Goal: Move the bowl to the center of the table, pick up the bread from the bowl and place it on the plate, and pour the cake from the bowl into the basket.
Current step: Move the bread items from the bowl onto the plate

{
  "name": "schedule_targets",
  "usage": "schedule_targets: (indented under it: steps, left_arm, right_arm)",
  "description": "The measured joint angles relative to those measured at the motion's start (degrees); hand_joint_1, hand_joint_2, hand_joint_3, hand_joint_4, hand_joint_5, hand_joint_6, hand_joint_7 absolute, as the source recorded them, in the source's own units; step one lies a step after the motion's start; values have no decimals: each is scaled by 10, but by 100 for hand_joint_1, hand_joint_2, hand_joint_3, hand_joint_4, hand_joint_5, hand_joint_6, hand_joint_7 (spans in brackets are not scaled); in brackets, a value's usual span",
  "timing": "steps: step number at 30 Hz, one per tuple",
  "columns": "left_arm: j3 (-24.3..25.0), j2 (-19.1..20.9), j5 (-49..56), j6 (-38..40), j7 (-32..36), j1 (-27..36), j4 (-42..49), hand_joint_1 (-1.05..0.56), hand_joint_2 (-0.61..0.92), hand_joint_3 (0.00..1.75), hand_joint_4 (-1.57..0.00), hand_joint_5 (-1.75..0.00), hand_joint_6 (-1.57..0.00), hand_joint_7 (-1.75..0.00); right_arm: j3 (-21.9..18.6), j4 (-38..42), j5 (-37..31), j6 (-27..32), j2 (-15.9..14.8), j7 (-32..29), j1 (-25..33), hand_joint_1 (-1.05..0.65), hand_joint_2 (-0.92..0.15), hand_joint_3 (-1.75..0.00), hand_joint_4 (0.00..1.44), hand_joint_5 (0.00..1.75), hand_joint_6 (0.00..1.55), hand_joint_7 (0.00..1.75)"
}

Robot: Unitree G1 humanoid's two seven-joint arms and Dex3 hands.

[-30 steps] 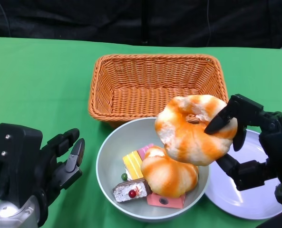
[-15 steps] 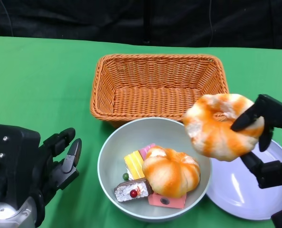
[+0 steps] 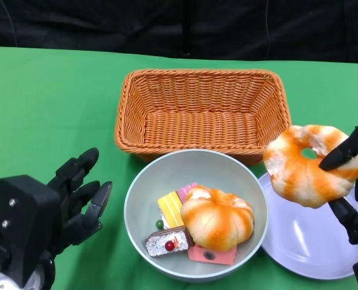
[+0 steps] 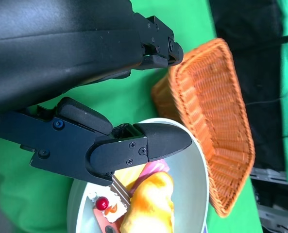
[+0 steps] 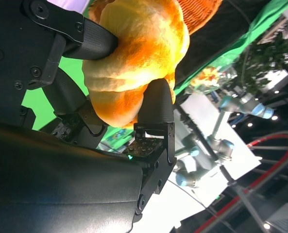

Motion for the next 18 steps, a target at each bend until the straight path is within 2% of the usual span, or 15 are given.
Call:
schedule_targets:
  steps: [5, 8, 11, 12, 13, 15, 17, 18]
  left_arm:
    - [-7, 3, 20, -54, -2, 14, 0, -75, 92, 69, 0, -44, -17, -1]
    - [-8, 4, 28, -76, -4, 16, 1, -75, 92, 69, 0, -45, -18, -2]
    - [-8, 4, 32, -88, -4, 19, 1, -76, 92, 69, 0, -46, -18, -1]
    - [-8, 4, 32, -89, -4, 20, 2, -76, 92, 69, 0, -45, -17, -1]
    - [-8, 4, 32, -91, -5, 20, 3, -75, 92, 69, 0, -45, -17, -1]
    - [-7, 4, 32, -93, -8, 21, 3, -75, 92, 69, 0, -45, -17, -1]
    - [-6, 4, 31, -94, -10, 22, 3, -74, 92, 70, 0, -46, -17, -1]
    - [-5, 4, 31, -95, -10, 22, 4, -74, 92, 70, 0, -47, -17, -1]
  right_arm:
    - [0, 15, -39, 10, -5, -15, 4, -13, -13, -168, 99, 175, 78, 164]
    - [1, 20, -55, 36, -7, -16, 4, -14, -15, -167, 98, 175, 78, 163]
    - [5, 19, -57, 67, -11, 0, 4, -11, -19, -162, 94, 175, 80, 152]
    - [7, 17, -57, 79, -13, 9, 5, -12, -23, -156, 90, 172, 81, 139]
    - [10, 13, -57, 95, -14, 20, 5, -14, -29, -144, 86, 161, 84, 113]
    - [16, 5, -58, 129, -17, 45, 7, -15, -34, -130, 81, 149, 88, 85]
    - [24, -2, -67, 151, -26, 65, 7, -23, -46, -93, 76, 106, 84, 45]
    - [28, -7, -71, 163, -32, 78, 8, -27, -53, -77, 72, 94, 81, 31]
